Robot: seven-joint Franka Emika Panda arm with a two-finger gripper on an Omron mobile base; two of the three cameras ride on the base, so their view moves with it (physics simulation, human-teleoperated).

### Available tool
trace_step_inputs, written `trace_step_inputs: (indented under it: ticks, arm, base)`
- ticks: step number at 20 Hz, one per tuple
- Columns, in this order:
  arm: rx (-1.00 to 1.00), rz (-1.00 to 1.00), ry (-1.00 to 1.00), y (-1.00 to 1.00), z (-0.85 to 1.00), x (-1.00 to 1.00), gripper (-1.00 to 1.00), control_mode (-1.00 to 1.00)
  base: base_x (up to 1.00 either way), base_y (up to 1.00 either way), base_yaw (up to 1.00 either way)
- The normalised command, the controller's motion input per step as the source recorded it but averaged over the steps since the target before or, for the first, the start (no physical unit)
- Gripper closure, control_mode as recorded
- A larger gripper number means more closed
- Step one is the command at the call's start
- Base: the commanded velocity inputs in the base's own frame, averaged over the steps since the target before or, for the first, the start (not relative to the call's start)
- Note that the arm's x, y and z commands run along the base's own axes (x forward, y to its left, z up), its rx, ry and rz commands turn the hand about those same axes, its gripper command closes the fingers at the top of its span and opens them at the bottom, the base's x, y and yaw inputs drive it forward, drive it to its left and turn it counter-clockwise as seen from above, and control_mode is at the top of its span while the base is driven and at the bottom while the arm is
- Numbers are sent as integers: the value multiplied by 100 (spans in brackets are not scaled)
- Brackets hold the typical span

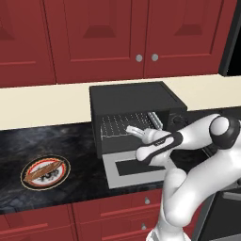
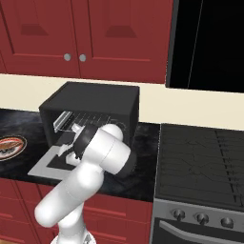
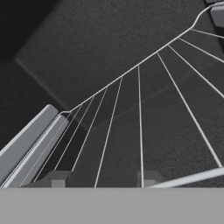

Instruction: Pull the toaster oven rack outwards. Pick up the baguette from the plate and place it on the toaster oven rack. Close the toaster oven door fully and set the temperature to the lowest setting.

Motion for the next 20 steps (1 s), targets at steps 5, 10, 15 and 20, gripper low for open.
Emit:
trace_step_inputs:
  ticks: [5,10,15,20]
  arm:
    - [0,0,3,0,-1,0,100,-100]
    - [-2,0,6,0,-12,-15,100,-100]
    - [-1,0,7,0,-19,-42,100,-100]
    - [-3,0,12,0,-24,-51,100,-100]
  base:
    - [0,0,0]
    - [0,0,0]
    - [0,0,0]
    - [0,0,0]
